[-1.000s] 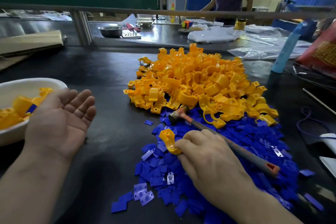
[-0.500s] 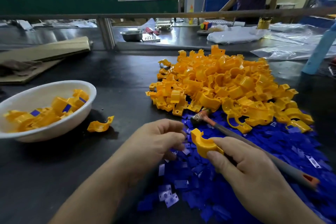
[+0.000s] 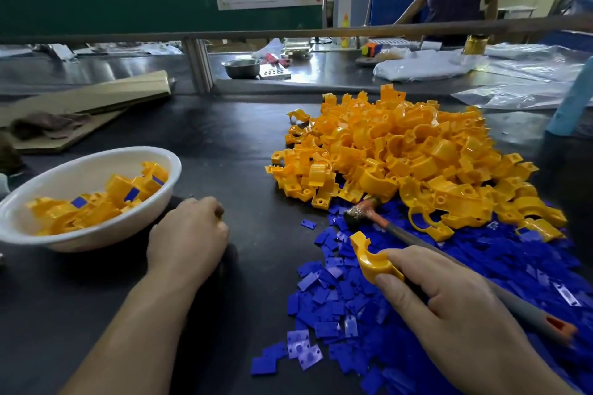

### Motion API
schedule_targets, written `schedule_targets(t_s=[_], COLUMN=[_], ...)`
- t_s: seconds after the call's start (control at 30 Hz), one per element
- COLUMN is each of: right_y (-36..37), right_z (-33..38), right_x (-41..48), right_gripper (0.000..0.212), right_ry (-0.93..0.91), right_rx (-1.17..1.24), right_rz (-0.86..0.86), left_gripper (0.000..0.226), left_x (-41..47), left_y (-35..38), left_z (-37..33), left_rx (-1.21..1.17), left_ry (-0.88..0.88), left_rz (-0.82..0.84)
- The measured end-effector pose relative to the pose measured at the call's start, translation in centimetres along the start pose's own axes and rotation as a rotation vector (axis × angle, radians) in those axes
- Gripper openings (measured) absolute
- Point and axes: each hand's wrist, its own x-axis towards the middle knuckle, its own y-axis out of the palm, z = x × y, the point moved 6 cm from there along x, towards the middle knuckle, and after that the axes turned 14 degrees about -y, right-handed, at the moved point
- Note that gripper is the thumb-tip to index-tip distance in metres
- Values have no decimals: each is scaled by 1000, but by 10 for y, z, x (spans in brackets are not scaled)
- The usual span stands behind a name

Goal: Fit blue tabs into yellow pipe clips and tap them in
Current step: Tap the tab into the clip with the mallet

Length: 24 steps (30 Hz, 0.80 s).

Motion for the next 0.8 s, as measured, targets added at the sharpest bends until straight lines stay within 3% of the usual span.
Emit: schedule_targets(t_s=[0.1, 0.17, 0.3, 0.37, 0.43, 0.53, 0.6, 0.67, 0.8], right_y=[0, 0, 1, 1, 3, 5, 5, 7, 7], right_z=[0, 1, 2, 1, -1, -3, -3, -3, -6], right_x=[0, -1, -1, -1, -2, -4, -6, -6, -8], right_gripper=[28, 29, 27, 22, 20, 24, 25, 27, 37], right_ry=[-12, -10, 11, 63, 167, 260, 252, 220, 184], right_rx=[-7, -1, 21, 102, 276, 501, 575, 558, 383], right_rz=[10, 13, 14, -9, -25, -53, -66, -55, -72], left_gripper=[24, 29, 42, 41, 31, 26, 31, 26, 36], left_x=[-3, 8, 39, 27, 0, -53, -84, -98, -100], left_y=[-45, -70, -68, -62, -51, -8, 8, 15, 27], left_z=[-3, 6, 24, 18, -2, -53, -81, -97, -108], left_rx=[-178, -170, 116, -5, -326, -824, -953, -1105, -1435], left_ry=[48, -8, -80, -77, -50, -38, 33, 54, -172], left_rz=[-346, -496, -358, -323, -102, 706, 1036, 1137, 1162])
